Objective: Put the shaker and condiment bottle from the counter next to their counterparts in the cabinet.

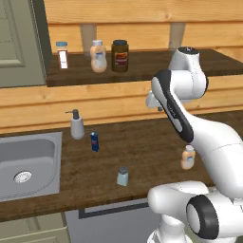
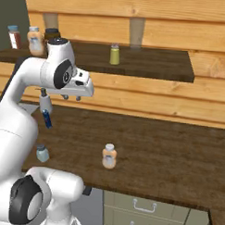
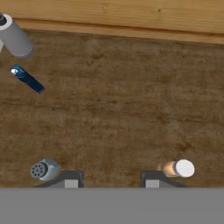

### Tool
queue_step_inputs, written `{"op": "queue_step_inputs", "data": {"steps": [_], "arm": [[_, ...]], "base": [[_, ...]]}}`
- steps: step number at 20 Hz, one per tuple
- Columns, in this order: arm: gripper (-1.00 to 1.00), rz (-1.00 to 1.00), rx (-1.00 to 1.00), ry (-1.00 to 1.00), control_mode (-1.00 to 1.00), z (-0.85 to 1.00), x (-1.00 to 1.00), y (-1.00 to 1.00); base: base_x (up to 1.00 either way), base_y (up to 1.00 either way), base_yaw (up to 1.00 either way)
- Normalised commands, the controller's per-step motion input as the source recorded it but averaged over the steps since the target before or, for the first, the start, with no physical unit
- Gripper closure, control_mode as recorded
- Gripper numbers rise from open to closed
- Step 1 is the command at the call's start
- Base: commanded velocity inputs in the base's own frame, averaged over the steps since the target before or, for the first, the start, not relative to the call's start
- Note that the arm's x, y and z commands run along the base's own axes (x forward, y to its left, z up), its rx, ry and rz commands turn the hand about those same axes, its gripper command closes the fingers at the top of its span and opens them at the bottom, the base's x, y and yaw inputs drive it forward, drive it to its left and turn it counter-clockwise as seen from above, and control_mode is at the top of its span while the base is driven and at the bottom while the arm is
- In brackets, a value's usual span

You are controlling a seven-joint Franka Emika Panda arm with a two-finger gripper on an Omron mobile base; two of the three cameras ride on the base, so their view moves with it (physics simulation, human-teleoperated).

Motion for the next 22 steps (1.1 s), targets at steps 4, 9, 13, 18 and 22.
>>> {"op": "queue_step_inputs", "data": {"steps": [4, 9, 13, 18, 22], "arm": [[-1.00, -0.01, 0.06, -0.09, -1.00, 0.00, -0.40, -0.21], [-1.00, 0.01, 0.22, -0.37, -1.00, -0.19, -0.69, -0.81], [-1.00, 0.14, 0.02, -0.24, -1.00, -0.21, -0.38, -0.85], [-1.00, 0.20, 0.01, -0.13, -1.00, -0.28, -0.25, -1.00], [-1.00, 0.37, 0.01, -0.24, -1.00, -0.29, -0.15, -1.00]], "base": [[0.00, 0.00, 0.00], [0.00, 0.00, 0.00], [0.00, 0.00, 0.00], [0.00, 0.00, 0.00], [0.00, 0.00, 0.00]]}}
